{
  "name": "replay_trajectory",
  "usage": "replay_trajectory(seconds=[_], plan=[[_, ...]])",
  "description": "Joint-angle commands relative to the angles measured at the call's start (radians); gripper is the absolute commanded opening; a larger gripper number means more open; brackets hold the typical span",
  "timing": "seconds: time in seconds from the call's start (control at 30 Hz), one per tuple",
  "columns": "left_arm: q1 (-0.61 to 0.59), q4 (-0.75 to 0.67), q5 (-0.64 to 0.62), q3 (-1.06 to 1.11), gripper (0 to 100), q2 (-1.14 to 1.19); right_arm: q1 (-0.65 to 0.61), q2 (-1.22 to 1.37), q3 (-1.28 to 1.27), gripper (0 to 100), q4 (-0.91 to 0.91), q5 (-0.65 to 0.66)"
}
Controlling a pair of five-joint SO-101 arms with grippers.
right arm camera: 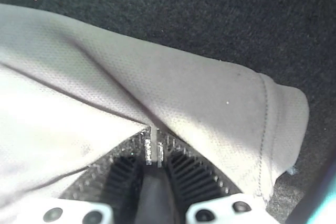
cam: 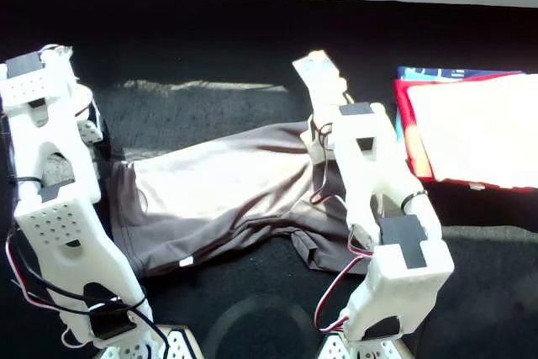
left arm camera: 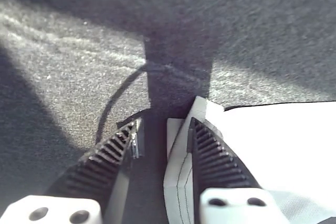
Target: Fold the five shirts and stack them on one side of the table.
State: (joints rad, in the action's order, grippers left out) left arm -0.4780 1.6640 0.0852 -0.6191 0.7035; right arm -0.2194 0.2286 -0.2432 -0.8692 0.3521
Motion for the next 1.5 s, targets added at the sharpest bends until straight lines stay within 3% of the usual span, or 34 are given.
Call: replay_trajectory(seconds=[0.0,0.43,0.63,1.07,1.47], plan=[[0.07,0.009,-0.043,-0.038,15,-0.01,-0.025,-0.081,-0.015,0.8,-0.005,-0.006],[0.047,-0.017,-0.094,-0.021,15,0.137,-0.028,-0.077,-0.016,0.8,-0.005,-0.006],[0.042,-0.014,-0.094,-0.019,2,0.14,-0.028,-0.077,-0.018,0.8,-0.005,-0.006],[-0.012,0.095,-0.092,-0.025,2,0.018,-0.027,-0.076,-0.093,0.8,0.042,-0.006],[-0.101,0.098,-0.031,0.168,4,-0.015,-0.027,-0.071,-0.088,0.8,0.143,-0.006]])
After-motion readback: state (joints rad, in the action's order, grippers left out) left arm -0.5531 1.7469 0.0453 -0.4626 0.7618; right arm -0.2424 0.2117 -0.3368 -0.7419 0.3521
